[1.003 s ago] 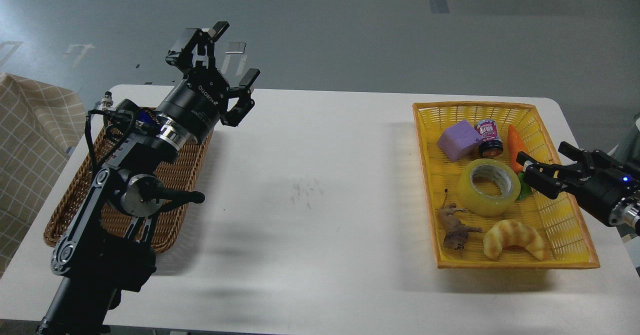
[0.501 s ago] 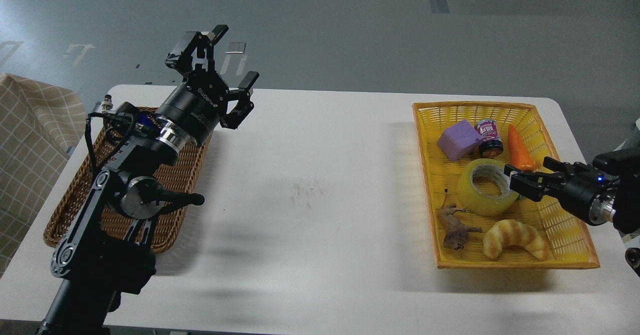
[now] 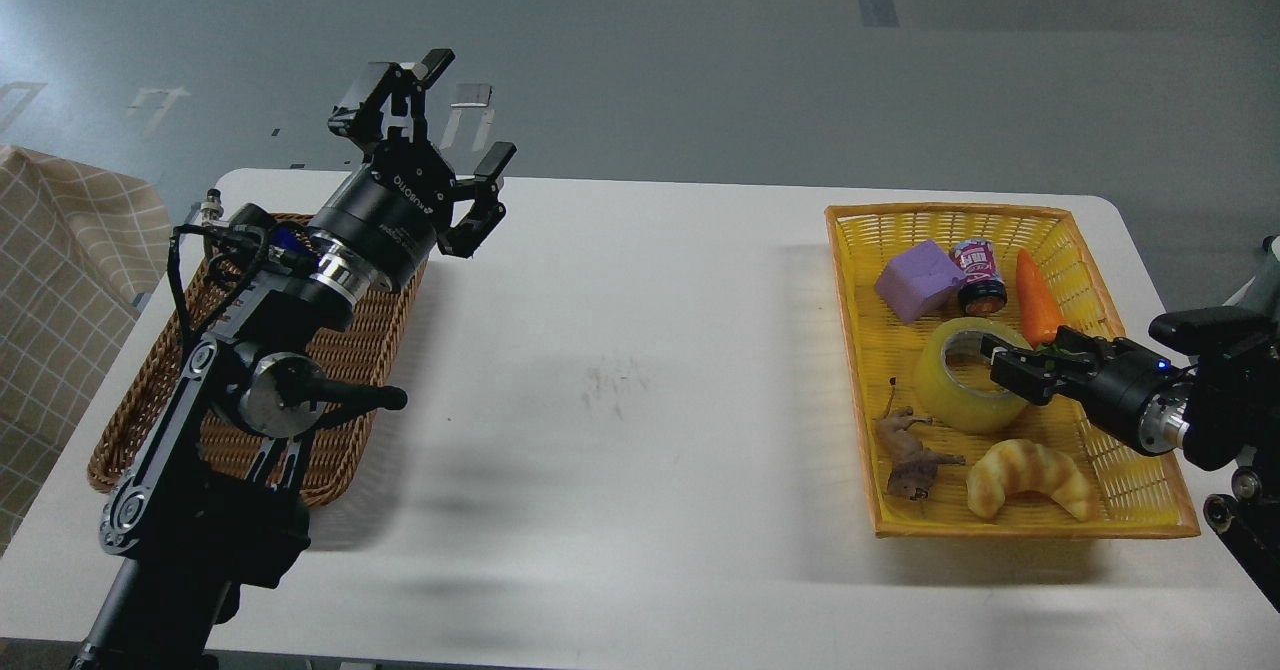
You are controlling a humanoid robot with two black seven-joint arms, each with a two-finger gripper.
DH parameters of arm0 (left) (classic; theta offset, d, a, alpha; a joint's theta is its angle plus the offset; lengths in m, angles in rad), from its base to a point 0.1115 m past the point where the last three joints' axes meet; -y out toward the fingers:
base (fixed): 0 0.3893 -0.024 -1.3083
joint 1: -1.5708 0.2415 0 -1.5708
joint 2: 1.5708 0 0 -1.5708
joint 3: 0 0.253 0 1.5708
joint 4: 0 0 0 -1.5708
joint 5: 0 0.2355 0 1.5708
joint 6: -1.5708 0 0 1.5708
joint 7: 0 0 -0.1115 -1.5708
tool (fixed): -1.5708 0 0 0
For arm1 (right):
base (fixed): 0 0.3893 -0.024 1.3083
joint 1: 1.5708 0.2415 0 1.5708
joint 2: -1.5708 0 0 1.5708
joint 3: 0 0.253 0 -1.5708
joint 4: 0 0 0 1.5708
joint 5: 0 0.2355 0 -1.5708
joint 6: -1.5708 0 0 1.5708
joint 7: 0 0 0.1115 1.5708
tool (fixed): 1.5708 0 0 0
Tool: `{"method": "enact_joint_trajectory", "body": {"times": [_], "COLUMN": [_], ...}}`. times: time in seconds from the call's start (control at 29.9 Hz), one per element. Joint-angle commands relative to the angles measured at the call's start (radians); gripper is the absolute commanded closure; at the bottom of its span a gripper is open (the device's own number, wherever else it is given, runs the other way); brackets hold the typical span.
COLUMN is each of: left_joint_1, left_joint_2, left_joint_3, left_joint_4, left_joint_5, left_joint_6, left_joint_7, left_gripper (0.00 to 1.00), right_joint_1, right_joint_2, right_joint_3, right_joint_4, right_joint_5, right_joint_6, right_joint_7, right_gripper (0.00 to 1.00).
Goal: Place and transfer tape with both arms
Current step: 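Reach the right gripper into the yellow basket and grasp the tape roll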
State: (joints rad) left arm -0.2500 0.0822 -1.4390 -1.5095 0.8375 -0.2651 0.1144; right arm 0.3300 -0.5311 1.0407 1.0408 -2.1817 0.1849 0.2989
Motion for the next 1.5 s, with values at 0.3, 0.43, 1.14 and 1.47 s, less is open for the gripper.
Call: {"method": "enact_joint_trajectory", "body": {"times": [0.3, 0.43, 1.14, 1.47], "left_joint_1": [0.002, 0.002, 0.006, 0.006], "left_joint_2": [-0.002, -0.004, -0.002, -0.004], "left_joint_3": [-0.006, -0.006, -0.006, -0.006], "left_joint_4": [0.002, 0.002, 0.006, 0.008], "left_joint_5": [0.0, 0.0, -0.001, -0.001], "left_joint_6": [0.003, 0.003, 0.006, 0.007], "left_joint_7": [0.001, 0.001, 0.001, -0.001], "left_gripper": [0.01, 0.01, 0.01, 0.01], "right_joint_1": [0.001, 0.001, 0.0, -0.002], "right_joint_2": [0.006, 0.01, 0.026, 0.028], "right_joint_3": [-0.014, -0.016, -0.016, -0.016], "right_joint_4": [-0.034, -0.044, -0.064, -0.062], "right_joint_5": [0.0, 0.0, 0.0, 0.0], "right_joint_6": [0.001, 0.001, 0.002, 0.007], "right_joint_7": [-0.017, -0.018, -0.041, -0.041], "right_gripper": [0.28, 0.34, 0.48, 0.78]}}
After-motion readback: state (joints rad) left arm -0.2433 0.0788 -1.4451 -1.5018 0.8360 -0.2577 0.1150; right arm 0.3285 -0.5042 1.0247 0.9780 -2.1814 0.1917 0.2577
